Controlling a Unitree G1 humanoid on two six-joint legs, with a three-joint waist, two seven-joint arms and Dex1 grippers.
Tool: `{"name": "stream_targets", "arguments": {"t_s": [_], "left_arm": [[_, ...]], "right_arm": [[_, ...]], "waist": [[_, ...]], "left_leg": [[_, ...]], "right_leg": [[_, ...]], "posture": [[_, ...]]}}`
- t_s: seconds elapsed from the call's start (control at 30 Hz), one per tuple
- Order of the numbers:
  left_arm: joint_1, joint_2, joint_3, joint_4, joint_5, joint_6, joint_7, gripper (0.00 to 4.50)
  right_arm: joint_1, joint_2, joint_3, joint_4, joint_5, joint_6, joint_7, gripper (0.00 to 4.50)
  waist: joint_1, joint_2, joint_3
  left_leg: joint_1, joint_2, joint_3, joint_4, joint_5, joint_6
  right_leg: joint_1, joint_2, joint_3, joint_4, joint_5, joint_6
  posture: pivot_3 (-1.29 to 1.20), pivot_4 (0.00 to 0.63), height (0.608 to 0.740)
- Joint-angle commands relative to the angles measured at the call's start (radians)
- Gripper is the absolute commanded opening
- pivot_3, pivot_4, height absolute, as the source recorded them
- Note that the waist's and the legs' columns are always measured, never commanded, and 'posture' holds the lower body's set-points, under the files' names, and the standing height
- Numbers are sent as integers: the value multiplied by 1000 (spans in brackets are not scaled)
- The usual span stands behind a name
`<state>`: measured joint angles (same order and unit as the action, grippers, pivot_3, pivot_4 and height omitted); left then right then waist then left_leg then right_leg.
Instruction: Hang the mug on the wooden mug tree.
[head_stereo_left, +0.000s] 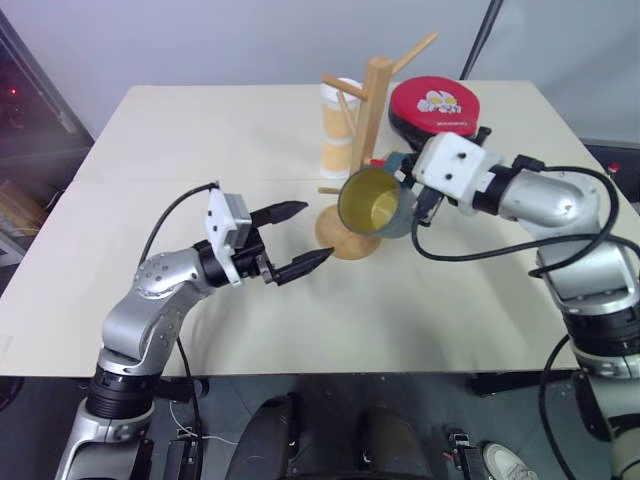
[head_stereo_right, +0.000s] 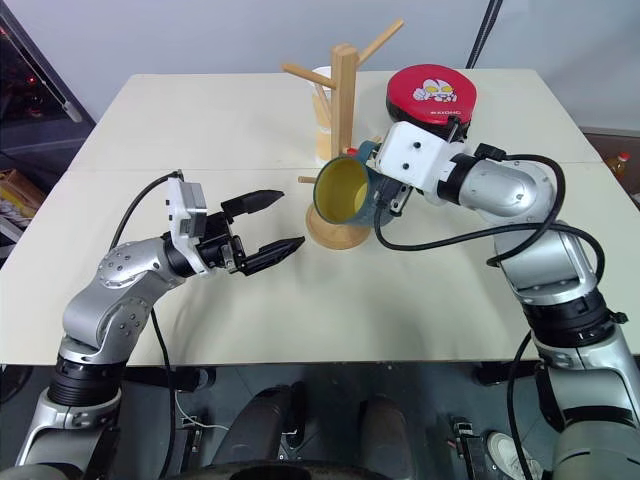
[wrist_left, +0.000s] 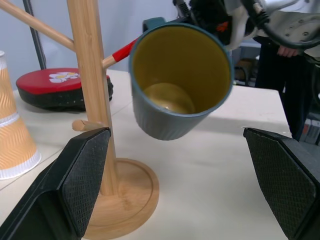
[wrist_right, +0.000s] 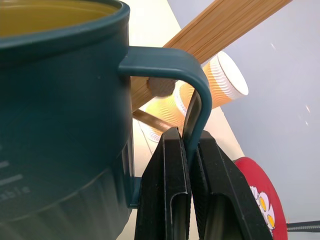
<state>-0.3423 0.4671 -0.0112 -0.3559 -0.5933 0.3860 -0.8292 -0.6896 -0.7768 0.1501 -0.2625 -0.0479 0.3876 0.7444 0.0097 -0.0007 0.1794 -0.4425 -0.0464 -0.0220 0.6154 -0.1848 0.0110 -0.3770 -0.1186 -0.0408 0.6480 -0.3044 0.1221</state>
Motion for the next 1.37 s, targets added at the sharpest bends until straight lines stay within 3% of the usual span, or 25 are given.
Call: {"name": "stream_targets", "arguments": {"t_s": [0.03,0.27,0.4,0.53,0.7,0.87,1.1,1.37], "left_arm": [[-23,1,28,-51,-27,3,13,4500],[-22,0,24,-63,-31,4,29,4500],[-22,-1,25,-59,-32,1,34,4500],[-18,2,31,-48,-33,-2,37,4500],[-4,-9,74,-3,-47,-2,64,4500],[27,-36,125,111,18,-49,141,4500],[102,-92,178,269,139,-146,284,4500],[186,-102,186,296,200,-170,345,4500]], "right_arm": [[-35,12,8,29,-34,-25,-6,68],[-54,43,22,56,-45,-38,1,68],[-66,49,7,32,-51,-32,-2,1931],[-42,14,-62,-38,-16,8,19,1931],[92,-8,-288,-158,145,110,43,1931],[327,87,-501,-208,329,177,22,1931],[556,355,-508,-53,340,-33,-124,1931],[590,432,-468,152,329,-229,-172,1931]], "waist": [[0,0,0],[1,0,0],[0,0,0],[1,0,0],[4,-1,0],[2,-2,0],[-3,-1,0],[0,-1,0]], "left_leg": [[0,0,0,0,0,0],[0,0,0,0,0,0],[0,0,0,0,0,0],[0,0,0,0,0,0],[0,0,0,0,0,0],[1,0,0,0,0,0],[3,1,1,-1,0,0],[3,0,1,-1,0,0]], "right_leg": [[0,0,0,0,0,0],[0,0,0,0,0,0],[0,0,0,0,0,0],[0,0,0,1,0,0],[1,0,0,0,0,0],[2,0,0,0,0,0],[2,0,0,1,0,0],[2,0,0,2,0,0]], "posture": [[0,150,740],[0,150,740],[0,150,740],[0,150,740],[0,150,740],[0,150,740],[0,150,740],[0,150,740]]}}
